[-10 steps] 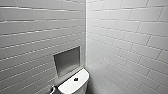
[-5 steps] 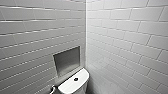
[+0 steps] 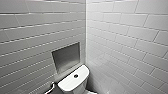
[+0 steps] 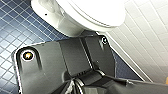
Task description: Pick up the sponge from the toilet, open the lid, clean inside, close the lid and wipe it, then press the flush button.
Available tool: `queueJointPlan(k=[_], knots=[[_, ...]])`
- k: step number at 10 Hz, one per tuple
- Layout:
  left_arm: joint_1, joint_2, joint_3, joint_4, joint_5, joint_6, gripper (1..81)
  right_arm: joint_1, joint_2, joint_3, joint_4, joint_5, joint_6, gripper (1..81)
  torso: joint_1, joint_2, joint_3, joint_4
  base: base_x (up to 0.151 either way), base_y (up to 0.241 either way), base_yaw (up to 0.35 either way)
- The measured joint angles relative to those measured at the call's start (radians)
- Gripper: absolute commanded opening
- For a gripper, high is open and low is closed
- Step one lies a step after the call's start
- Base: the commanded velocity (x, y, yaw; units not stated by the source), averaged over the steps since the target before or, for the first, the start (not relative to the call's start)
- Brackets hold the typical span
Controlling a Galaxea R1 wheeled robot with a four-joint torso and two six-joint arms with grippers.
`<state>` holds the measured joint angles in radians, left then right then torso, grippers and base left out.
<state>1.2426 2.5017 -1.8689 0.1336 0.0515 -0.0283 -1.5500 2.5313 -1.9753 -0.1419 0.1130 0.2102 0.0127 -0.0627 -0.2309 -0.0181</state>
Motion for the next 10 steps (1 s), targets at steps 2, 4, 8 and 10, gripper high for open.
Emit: queueJointPlan(k=[2, 4, 8, 10], knots=[[-0.106, -0.05, 0.09, -0.025, 0.042, -0.003, 81.1, 0.002, 0.0, 0.003, 0.0, 0.0, 0.0, 1.0, 0.0, 0.0, 0.0, 0.0, 0.0, 0.0, 0.0], [-0.194, -0.081, 0.15, -0.059, 0.102, -0.003, 81.1, 0.002, 0.0, 0.003, 0.0, 0.0, 0.0, 1.0, 0.001, 0.0, -0.001, 0.0, 0.0, 0.0, 0.0], [-0.373, -0.106, 0.206, -0.127, 0.219, -0.003, 81.1, 0.002, 0.001, 0.003, 0.0, 0.001, 0.0, 1.0, 0.001, 0.0, -0.007, 0.0, 0.0, 0.0, 0.0], [-0.469, -0.115, 0.232, -0.164, 0.278, -0.003, 81.1, 0.004, 0.006, 0.003, 0.001, 0.002, 0.001, 1.0, 0.001, 0.001, -0.044, 0.0, 0.0, 0.0, 0.0]])
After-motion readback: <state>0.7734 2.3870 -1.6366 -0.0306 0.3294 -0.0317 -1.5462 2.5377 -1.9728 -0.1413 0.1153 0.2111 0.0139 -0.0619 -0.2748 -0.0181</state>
